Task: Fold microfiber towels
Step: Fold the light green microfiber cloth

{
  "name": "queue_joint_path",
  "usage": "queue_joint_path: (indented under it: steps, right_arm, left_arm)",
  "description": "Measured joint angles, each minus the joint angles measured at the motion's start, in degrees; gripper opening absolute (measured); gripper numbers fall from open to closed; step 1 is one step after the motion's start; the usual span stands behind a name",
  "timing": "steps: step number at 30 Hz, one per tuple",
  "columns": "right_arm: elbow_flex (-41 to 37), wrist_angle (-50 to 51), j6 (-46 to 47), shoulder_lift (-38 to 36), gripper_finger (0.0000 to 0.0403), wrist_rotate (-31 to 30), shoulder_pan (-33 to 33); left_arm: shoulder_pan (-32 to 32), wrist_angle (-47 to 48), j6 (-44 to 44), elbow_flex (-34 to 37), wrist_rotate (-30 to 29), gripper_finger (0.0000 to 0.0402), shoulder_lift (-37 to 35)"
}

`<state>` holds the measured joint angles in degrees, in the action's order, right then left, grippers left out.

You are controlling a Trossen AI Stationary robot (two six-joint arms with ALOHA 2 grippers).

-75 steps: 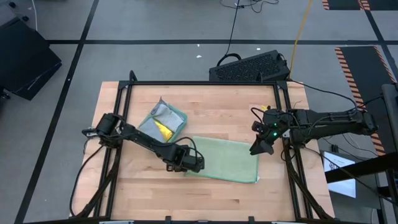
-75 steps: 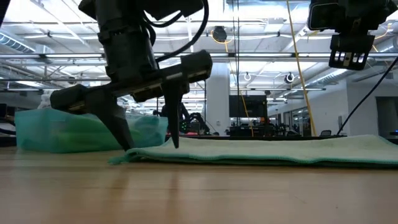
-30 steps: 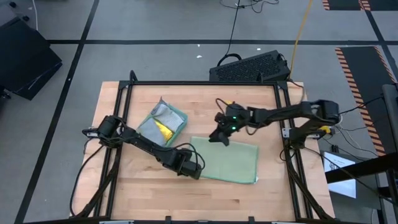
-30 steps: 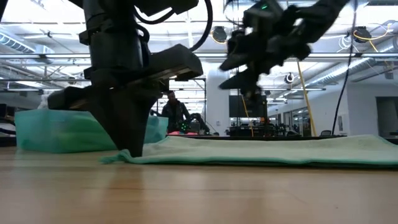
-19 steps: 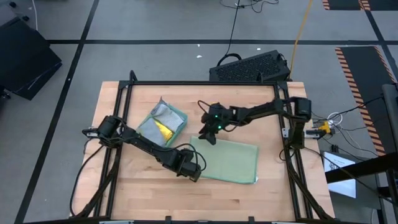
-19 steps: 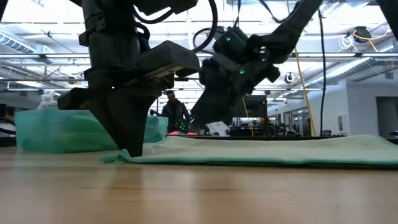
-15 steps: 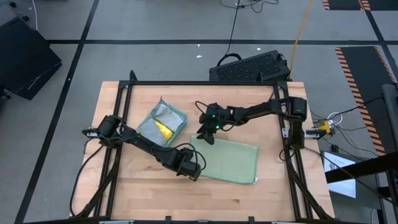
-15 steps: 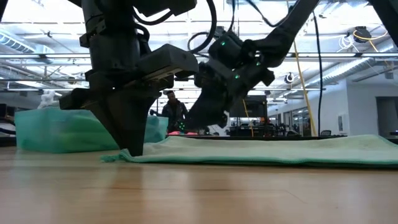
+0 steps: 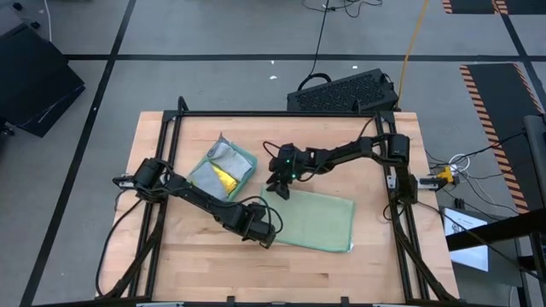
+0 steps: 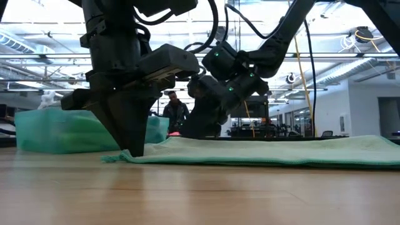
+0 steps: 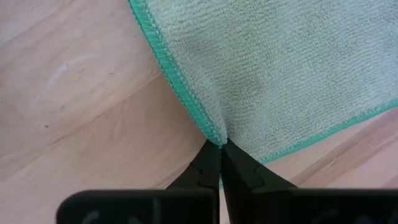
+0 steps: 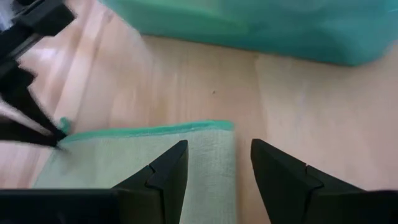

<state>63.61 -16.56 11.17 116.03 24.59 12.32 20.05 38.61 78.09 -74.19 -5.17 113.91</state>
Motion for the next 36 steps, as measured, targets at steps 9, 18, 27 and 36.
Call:
queue_joint_path:
  steps: [9, 18, 27, 36]
  right_arm:
    - [0.07, -1.13, -0.14, 2.99, 0.0169, 2.49, -1.42]
    - [-0.04, -1.14, -1.43, 3.93, 0.0107, 2.8, -1.93]
    - [-0.26, 0.73, -2.41, 3.13, 0.001, 6.06, -2.4]
    - [-0.37, 7.58, -5.41, -3.74, 0.0003, 6.11, -1.97]
  left_arm:
    - [0.0, -0.77, -0.1, 0.04, 0.0, 0.0003, -0.02]
    - [-0.04, -1.03, -0.27, 0.04, 0.02, 0.0008, -0.04]
    - [-0.37, -1.94, 2.41, 0.22, 1.05, 0.0039, -0.86]
    - [-0.33, -0.53, 8.0, 0.15, 0.22, 0.0159, -8.27]
